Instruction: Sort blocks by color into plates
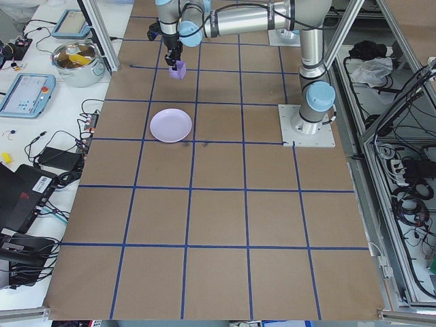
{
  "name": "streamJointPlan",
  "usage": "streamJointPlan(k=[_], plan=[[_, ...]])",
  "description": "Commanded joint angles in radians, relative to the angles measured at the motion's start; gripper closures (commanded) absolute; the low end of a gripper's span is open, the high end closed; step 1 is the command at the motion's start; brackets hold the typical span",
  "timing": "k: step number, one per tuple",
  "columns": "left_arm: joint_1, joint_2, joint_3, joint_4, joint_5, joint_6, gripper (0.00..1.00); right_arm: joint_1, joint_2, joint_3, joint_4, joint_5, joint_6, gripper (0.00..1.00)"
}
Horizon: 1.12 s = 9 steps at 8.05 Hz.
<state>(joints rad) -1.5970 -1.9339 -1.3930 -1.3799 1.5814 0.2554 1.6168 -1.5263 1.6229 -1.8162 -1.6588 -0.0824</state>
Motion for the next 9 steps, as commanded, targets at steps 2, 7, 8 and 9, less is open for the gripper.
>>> streamJointPlan(k=[2,7,8,9], plan=[[0.233,-0.113,0.037,0.052,0.081,0.024,0.75,0.000,0.000,0.000,0.000,-0.001,-0.002,0.00],[0.242,-0.212,0.031,0.122,0.068,0.047,0.76,0.000,0.000,0.000,0.000,-0.001,-0.002,0.00],[0.242,-0.215,0.031,0.122,0.065,0.042,0.75,0.000,0.000,0.000,0.000,-0.001,-0.002,0.00],[0.242,-0.217,0.025,0.122,0.043,0.042,0.73,0.000,0.000,0.000,0.000,-0.001,-0.002,0.00]])
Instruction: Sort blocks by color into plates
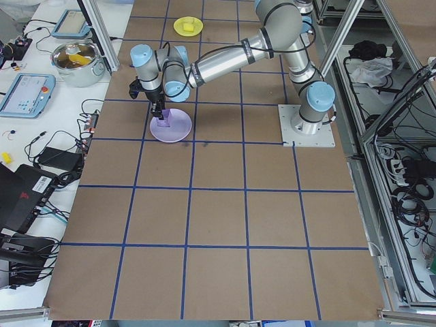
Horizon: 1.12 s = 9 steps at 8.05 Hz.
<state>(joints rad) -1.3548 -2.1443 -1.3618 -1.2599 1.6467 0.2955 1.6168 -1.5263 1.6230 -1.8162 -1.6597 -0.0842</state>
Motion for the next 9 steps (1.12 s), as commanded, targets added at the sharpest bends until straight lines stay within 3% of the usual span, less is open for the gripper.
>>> streamJointPlan(k=[1,3,4,6,9], plan=[[0.003,-0.018,-0.016,0.004,-0.033,0.004,0.60,0.000,0.000,0.000,0.002,0.000,0.000,0.00],[0.002,-0.032,-0.022,0.002,-0.041,0.002,0.60,0.000,-0.002,0.015,0.003,-0.002,0.000,0.00],[0.002,-0.032,-0.020,0.002,-0.032,0.002,0.52,0.000,-0.006,0.031,0.000,-0.002,0.001,0.00],[0.000,-0.035,-0.022,0.000,-0.028,-0.002,0.04,0.000,-0.005,0.031,-0.002,0.000,0.003,0.00],[-0.023,0.025,-0.002,-0.024,-0.022,-0.012,0.00,0.000,-0.008,0.031,0.000,-0.002,0.001,0.00]])
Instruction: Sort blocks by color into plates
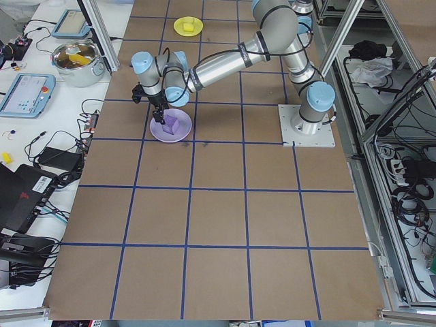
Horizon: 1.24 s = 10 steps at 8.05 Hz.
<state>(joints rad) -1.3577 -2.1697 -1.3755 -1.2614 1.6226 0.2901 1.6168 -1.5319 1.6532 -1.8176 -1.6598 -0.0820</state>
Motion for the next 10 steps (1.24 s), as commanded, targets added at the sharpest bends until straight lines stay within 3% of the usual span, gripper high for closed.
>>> streamJointPlan(k=[1,2,3,5,10], plan=[[-0.036,0.127,0.010,-0.050,0.002,-0.012,0.00,0.000,-0.001,0.000,0.000,0.000,0.001,0.00],[-0.070,0.208,0.009,-0.078,0.011,-0.044,0.00,0.000,-0.001,0.000,0.000,0.000,0.002,0.00],[-0.113,0.287,0.001,-0.095,0.070,-0.061,0.00,0.000,0.001,0.000,0.000,0.000,0.002,0.00],[-0.200,0.433,-0.007,-0.175,0.091,-0.206,0.00,0.000,0.001,0.000,0.000,0.000,-0.001,0.00],[-0.233,0.519,-0.031,-0.231,0.065,-0.267,0.00,0.002,0.003,0.000,0.000,0.002,0.002,0.00]])
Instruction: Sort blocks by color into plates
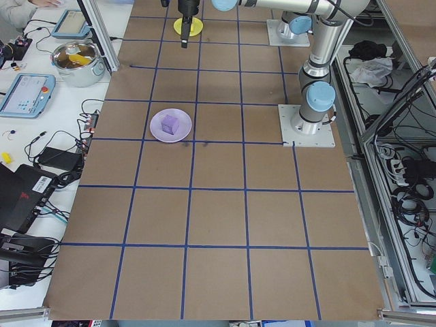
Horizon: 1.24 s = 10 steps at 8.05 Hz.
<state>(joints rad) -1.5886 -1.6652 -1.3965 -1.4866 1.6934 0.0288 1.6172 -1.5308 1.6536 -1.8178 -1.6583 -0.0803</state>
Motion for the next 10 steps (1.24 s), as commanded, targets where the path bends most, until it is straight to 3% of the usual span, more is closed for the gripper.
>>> streamJointPlan(k=[1,3,10], plan=[[-0.002,0.012,-0.010,-0.009,-0.009,-0.006,0.00,0.000,0.000,0.000,0.000,0.000,0.001,0.00],[-0.001,0.001,-0.010,-0.012,-0.063,-0.009,0.00,0.000,0.001,0.000,0.000,0.000,-0.001,0.00],[-0.001,0.013,-0.012,-0.023,-0.057,-0.009,0.00,0.001,0.003,0.000,-0.002,0.000,-0.001,0.00]])
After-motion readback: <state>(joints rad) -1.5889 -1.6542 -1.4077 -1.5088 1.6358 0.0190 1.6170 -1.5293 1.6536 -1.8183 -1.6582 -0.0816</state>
